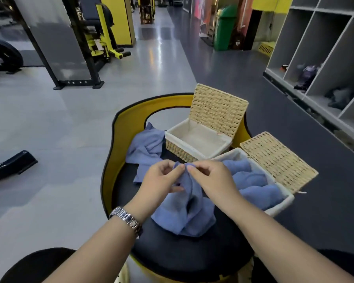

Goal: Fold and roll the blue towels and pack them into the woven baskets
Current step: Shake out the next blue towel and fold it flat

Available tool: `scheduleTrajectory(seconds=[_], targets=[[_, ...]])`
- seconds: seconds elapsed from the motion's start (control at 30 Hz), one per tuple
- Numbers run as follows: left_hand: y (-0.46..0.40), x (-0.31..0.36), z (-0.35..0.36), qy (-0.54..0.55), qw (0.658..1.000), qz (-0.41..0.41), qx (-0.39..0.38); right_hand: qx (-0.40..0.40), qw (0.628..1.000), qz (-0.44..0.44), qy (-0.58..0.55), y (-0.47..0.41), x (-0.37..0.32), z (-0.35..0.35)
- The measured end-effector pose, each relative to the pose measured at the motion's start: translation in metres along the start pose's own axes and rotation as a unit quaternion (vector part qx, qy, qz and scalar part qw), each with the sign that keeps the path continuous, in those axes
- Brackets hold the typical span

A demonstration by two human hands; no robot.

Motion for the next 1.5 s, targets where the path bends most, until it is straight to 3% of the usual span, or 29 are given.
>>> scheduleTrajectory(seconds=[0.23, 0.37, 0.47, 0.6, 0.73, 0.93, 1.17, 1.3, 1.5], targets=[[-0.003, -0.013, 0.005, -0.028, 0.999, -0.019, -0.028, 0.029, 0.999, -0.032, 0.032, -0.002, 0.01, 0.005], [0.011, -0.012, 0.023, 0.043, 0.987, -0.063, -0.139, -0.02, 1.0, 0.003, 0.022, 0.0, 0.013, 0.013], [0.01, -0.016, 0.016, 0.005, 0.992, -0.053, -0.118, -0.02, 0.998, 0.0, 0.051, 0.001, 0.016, 0.01], [-0.014, -0.007, -0.018, -0.135, 0.984, 0.115, 0.021, -0.02, 0.998, -0.034, 0.045, 0.002, 0.006, 0.009], [-0.013, -0.003, -0.002, -0.175, 0.959, 0.215, -0.057, -0.024, 0.999, -0.015, -0.026, -0.003, -0.004, -0.001], [-0.018, -0.034, 0.01, -0.345, 0.887, 0.293, -0.088, 0.023, 0.993, -0.02, -0.112, -0.016, -0.023, -0.036], [-0.028, -0.077, 0.011, -0.481, 0.826, 0.276, -0.104, 0.026, 0.988, -0.013, -0.151, -0.025, -0.022, -0.061], [-0.027, -0.067, -0.005, -0.528, 0.782, 0.329, -0.032, 0.029, 0.989, -0.019, -0.146, -0.029, -0.022, -0.076], [-0.02, -0.01, -0.049, -0.598, 0.689, 0.401, 0.086, 0.112, 0.99, -0.043, -0.073, -0.031, -0.02, -0.108]])
Point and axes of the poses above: each hand's wrist, its own y-axis away from the middle knuckle, its own z-axis out of the palm, x = y × z, the point moved 9 cm from there along -y, towards the middle knuckle, and after that the axes turned 14 degrees about x, right-handed, at the moved point
